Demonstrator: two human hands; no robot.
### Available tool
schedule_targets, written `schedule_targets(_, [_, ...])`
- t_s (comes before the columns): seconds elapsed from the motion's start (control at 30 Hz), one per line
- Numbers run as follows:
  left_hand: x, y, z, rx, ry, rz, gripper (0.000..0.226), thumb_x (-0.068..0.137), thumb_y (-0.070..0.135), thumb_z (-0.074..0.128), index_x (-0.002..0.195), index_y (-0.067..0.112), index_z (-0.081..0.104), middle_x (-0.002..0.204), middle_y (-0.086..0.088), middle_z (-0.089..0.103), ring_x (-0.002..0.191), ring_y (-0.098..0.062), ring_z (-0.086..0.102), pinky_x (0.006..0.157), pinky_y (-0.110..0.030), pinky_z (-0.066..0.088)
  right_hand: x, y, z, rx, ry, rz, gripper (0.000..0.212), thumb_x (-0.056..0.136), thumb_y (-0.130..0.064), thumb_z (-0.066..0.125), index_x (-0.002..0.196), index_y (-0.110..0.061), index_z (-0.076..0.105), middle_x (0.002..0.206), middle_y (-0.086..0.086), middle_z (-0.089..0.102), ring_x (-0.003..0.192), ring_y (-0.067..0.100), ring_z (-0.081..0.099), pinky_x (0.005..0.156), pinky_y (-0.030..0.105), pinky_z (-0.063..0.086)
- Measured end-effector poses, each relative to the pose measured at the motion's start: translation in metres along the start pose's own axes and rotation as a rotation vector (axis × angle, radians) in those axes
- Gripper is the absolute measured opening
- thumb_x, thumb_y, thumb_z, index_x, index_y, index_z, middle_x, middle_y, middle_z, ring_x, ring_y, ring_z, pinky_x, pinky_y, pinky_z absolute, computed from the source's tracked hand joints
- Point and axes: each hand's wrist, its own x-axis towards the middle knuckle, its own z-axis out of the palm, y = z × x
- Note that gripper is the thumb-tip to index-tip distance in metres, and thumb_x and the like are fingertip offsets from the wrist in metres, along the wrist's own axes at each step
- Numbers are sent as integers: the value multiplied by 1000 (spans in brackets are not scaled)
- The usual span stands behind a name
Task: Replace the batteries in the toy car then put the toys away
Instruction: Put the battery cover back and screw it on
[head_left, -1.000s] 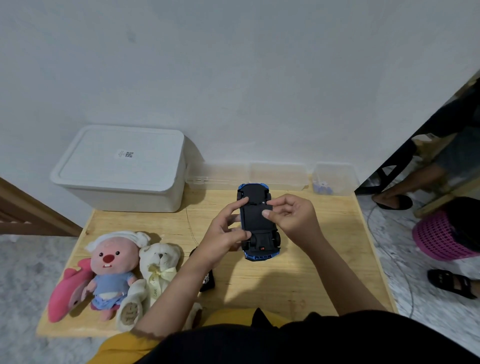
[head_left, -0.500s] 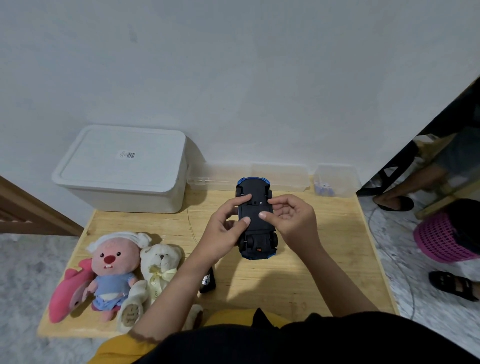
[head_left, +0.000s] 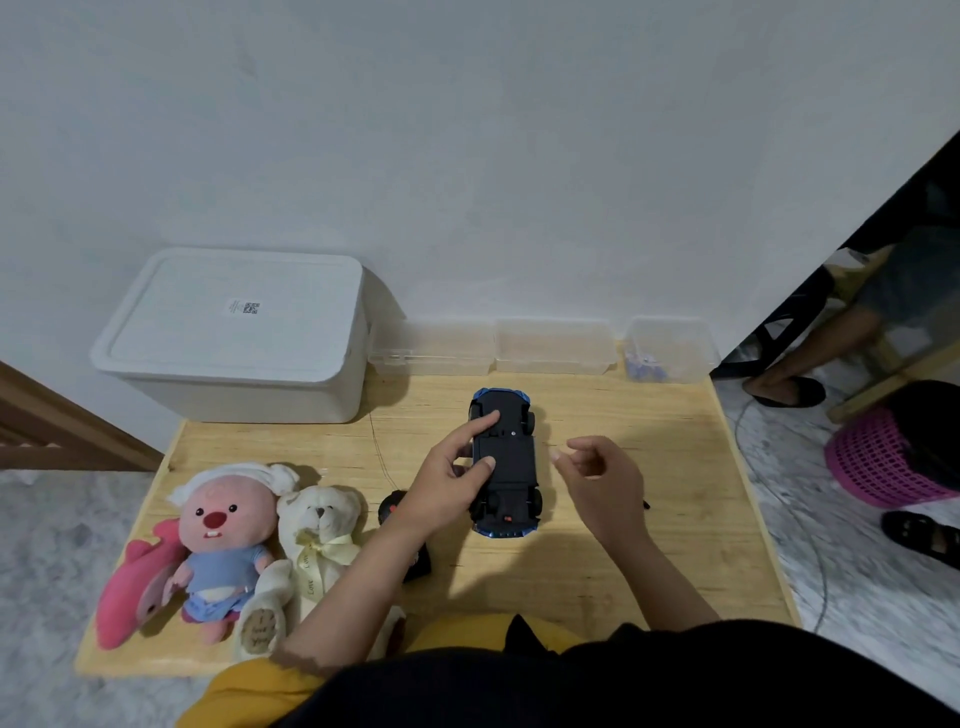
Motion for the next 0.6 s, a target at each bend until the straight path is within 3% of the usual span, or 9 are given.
schedule_targets(0.07, [1,-4,-3,-7,22,-17,50,94,5,52,123,46,50,107,-14,56,96,-36,62,80,-41,58,3,26,-11,-133,67,-7,20,79,-24,74,93,-12,67,82,2,66,74,14,61,66,16,47])
schedule_targets(0.13, [2,-7,-5,-18,35,-34,49,94,5,52,124,43,50,103,-8,56,96,-29,63,78,-35,59,8,51,-21,-308,123,23,23,80,-21,72,98,-8,67,90,9,63,82,24,61,72,33,51])
schedule_targets(0.2, [2,-9,-5,-22,39,-51,49,94,4,52,127,40,49,102,-7,55,93,-25,63,75,-32,59,9,69,-29,-464,151,83,28,79,-19,72,104,-7,68,96,14,59,90,33,58,76,41,50])
schedule_targets(0.37, [3,-10,-1,-14,37,-64,49,93,4,52,124,43,51,104,-9,55,91,-27,63,75,-34,59,8,91,-36,-631,133,148,24,80,-22,70,102,-11,70,101,14,55,95,34,53,79,44,47])
schedule_targets(0.5, [3,-9,-1,-11,37,-75,51,93,5,52,118,49,52,106,-13,54,88,-27,62,78,-39,59,10,95,-35,-603,148,180,15,82,-20,68,94,-12,71,100,12,56,93,33,53,78,43,48])
schedule_targets(0.6, [3,-6,-2,-31,19,-81,50,94,4,51,121,47,51,109,-10,55,95,-27,63,77,-35,59,14,89,-36,-495,160,132,10,84,-16,64,90,-10,68,89,11,65,83,30,61,71,38,50])
